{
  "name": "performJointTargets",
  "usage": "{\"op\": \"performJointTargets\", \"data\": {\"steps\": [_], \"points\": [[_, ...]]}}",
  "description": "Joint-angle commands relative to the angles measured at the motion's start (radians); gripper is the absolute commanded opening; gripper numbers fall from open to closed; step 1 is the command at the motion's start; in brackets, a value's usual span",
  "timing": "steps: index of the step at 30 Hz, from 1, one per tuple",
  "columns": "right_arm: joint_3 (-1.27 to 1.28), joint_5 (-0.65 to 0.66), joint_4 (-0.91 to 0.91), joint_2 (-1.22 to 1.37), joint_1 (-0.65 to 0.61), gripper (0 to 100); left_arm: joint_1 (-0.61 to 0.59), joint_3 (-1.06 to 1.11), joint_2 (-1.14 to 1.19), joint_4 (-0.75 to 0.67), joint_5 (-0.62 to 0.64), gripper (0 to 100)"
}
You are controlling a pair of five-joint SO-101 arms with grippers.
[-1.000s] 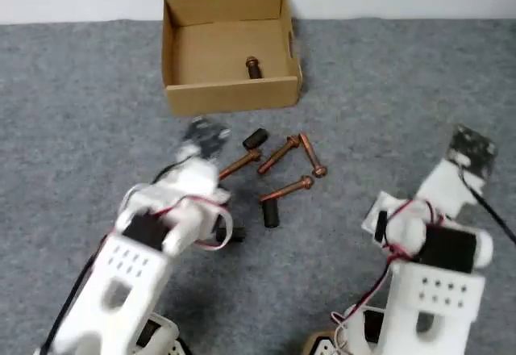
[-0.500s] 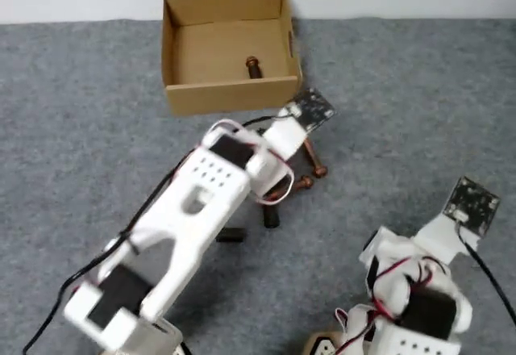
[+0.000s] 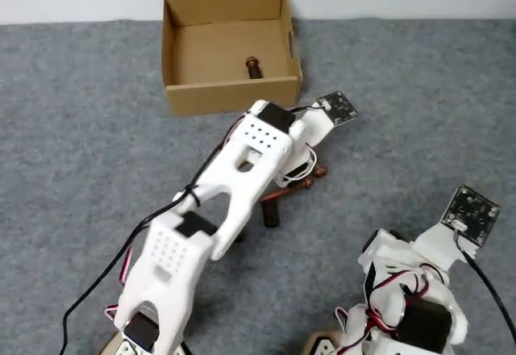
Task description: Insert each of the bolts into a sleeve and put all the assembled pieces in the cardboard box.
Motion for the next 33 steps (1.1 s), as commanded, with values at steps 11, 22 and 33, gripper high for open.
{"op": "performJointTargets", "data": {"steps": [11,22,33], "points": [[-0.006,0.012,-0.025,0.005,0.007,0.8,0.028,-0.696,0.402,0.244,-0.011,14],[-0.006,0.012,-0.025,0.005,0.007,0.8,0.041,-0.679,0.25,0.245,-0.009,14],[-0.006,0.011,-0.025,0.005,0.007,0.8,0.092,-0.3,0.072,0.236,-0.08,14]]}}
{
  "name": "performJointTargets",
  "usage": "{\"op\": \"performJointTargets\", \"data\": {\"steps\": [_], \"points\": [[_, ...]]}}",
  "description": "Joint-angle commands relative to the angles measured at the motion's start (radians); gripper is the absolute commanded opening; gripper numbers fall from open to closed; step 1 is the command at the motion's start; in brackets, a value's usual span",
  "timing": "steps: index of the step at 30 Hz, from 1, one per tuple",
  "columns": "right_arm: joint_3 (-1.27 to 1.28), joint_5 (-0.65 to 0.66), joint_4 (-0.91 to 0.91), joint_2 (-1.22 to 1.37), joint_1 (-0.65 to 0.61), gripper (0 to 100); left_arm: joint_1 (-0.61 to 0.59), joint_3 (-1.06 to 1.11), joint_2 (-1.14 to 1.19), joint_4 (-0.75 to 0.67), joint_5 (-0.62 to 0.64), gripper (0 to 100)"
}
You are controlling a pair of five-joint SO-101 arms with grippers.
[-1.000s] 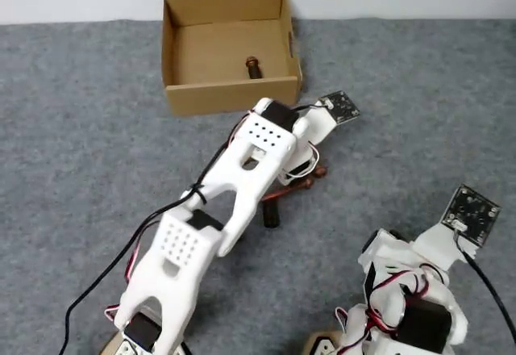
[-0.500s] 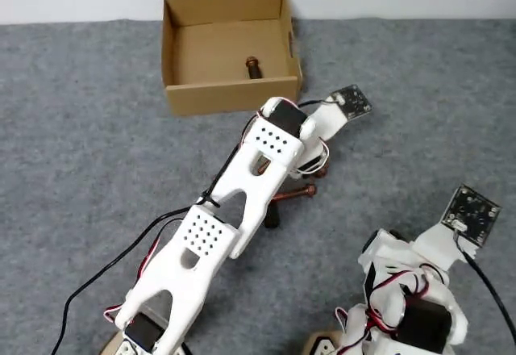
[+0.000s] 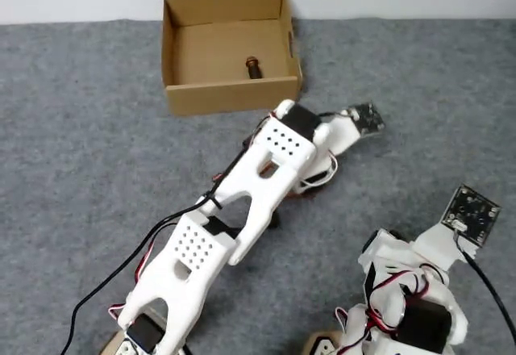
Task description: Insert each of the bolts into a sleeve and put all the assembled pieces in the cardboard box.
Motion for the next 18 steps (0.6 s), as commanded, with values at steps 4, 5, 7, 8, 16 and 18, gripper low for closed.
{"op": "performJointTargets", "data": {"steps": [4,5,7,8,16,18], "points": [[-0.006,0.011,-0.025,0.005,0.007,0.8,-0.009,0.018,-0.037,-0.025,-0.02,14],[-0.006,0.011,-0.025,0.005,0.007,0.8,-0.011,0.016,-0.017,-0.037,-0.02,14],[-0.006,0.011,-0.025,0.005,0.007,0.8,-0.012,0.015,0.031,-0.06,-0.02,14],[-0.006,0.011,-0.025,0.005,0.007,0.8,-0.014,0.015,0.052,-0.069,-0.02,14],[-0.006,0.011,-0.025,0.005,0.007,0.8,-0.014,-0.051,0.132,-0.091,-0.015,10],[-0.006,0.011,-0.025,0.005,0.007,0.8,-0.009,-0.051,0.135,-0.087,-0.015,3]]}}
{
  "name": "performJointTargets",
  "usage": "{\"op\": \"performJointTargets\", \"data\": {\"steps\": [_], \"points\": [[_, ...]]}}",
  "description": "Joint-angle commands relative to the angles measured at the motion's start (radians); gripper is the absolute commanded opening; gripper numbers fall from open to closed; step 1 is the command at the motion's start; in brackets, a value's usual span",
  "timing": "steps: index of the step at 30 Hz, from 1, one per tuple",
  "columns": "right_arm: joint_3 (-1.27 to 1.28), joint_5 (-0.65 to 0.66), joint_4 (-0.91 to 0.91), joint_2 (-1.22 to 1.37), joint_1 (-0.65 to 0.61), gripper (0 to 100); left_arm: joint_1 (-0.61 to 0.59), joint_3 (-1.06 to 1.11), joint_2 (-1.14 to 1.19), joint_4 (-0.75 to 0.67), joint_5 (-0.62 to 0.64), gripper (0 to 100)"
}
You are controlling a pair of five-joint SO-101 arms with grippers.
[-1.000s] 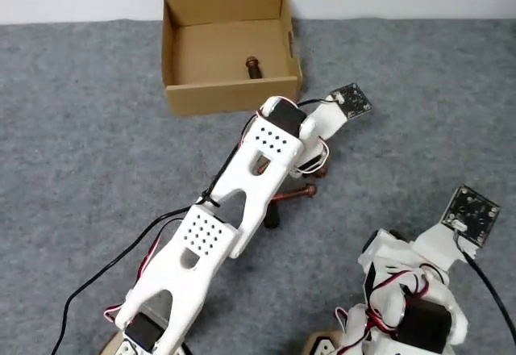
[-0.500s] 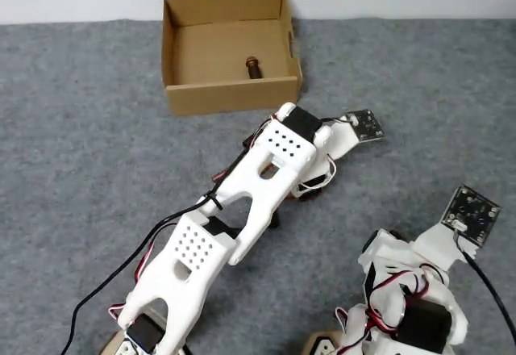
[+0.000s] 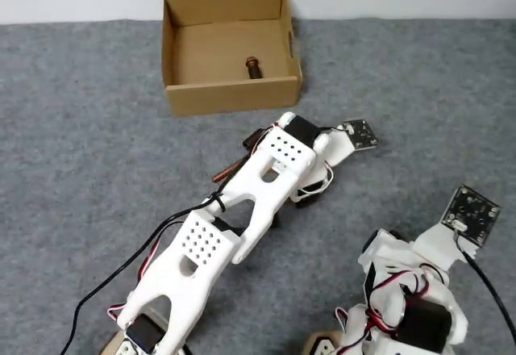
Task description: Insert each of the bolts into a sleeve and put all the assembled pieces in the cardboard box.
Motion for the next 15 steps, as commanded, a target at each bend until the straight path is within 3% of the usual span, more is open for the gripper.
{"op": "performJointTargets", "data": {"steps": [1,6,10,15], "points": [[-0.006,0.011,-0.025,0.005,0.007,0.8,-0.002,-0.035,0.0,-0.02,-0.005,0],[-0.008,0.012,-0.025,0.004,0.005,0.8,0.015,-0.131,0.0,0.091,0.0,0],[-0.012,0.017,-0.024,0.001,0.002,0.8,0.014,-0.219,-0.066,0.091,0.141,0],[-0.046,0.061,-0.015,-0.005,-0.068,0.8,0.048,-0.133,-0.27,0.091,0.258,0]]}}
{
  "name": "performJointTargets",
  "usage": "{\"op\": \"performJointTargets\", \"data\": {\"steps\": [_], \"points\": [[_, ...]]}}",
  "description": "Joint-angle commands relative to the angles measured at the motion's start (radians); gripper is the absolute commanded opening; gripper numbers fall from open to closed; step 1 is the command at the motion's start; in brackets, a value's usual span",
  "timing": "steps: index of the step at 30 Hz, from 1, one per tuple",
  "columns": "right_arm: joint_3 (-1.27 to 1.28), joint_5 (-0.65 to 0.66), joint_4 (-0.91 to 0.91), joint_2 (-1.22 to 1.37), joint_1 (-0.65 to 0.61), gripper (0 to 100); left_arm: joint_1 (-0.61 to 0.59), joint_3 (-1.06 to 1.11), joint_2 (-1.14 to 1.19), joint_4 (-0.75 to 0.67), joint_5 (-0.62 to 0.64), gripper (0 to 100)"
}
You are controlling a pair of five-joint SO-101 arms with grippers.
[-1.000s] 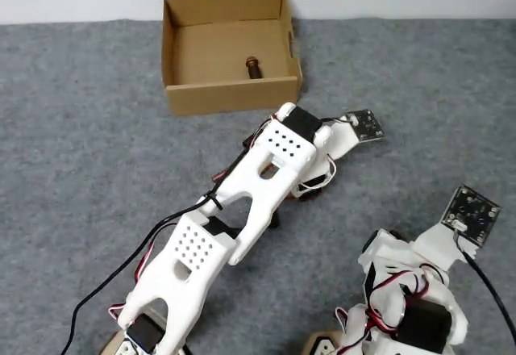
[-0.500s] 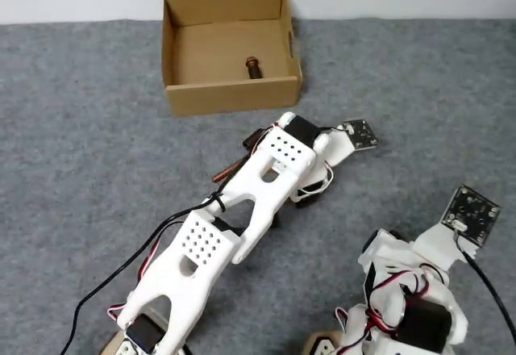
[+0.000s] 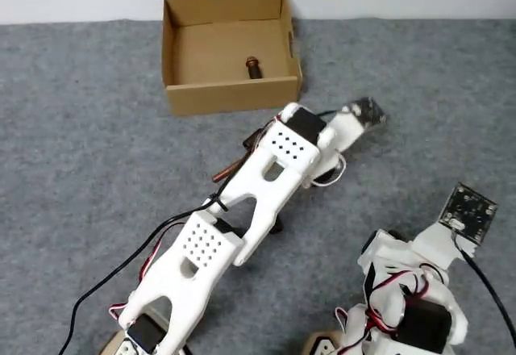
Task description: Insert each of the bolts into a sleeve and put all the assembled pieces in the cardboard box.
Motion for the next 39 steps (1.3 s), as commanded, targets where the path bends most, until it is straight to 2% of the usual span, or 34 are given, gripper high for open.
{"op": "performJointTargets", "data": {"steps": [1,8,15,22,29,34,39], "points": [[-0.063,0.023,-0.01,-0.005,-0.073,0.8,0.028,0.068,-0.229,0.031,0.094,0],[-0.133,0.025,0.056,-0.005,-0.225,0.8,0.026,0.516,-0.669,0.028,0.201,0],[-0.126,0.074,-0.013,-0.007,-0.354,0.8,-0.04,0.908,-1.082,-0.057,0.315,0],[-0.049,0.087,-0.188,-0.007,-0.533,0.8,-0.127,1.29,-1.435,-0.327,0.433,0],[-0.026,0.087,-0.321,-0.005,-0.679,0.8,-0.138,1.676,-1.837,-0.637,0.588,0],[-0.026,0.087,-0.323,-0.005,-0.78,0.8,-0.138,1.923,-2.137,-0.855,0.606,0],[-0.026,0.087,-0.364,-0.005,-0.851,0.8,-0.138,2.074,-2.368,-0.967,0.606,0]]}}
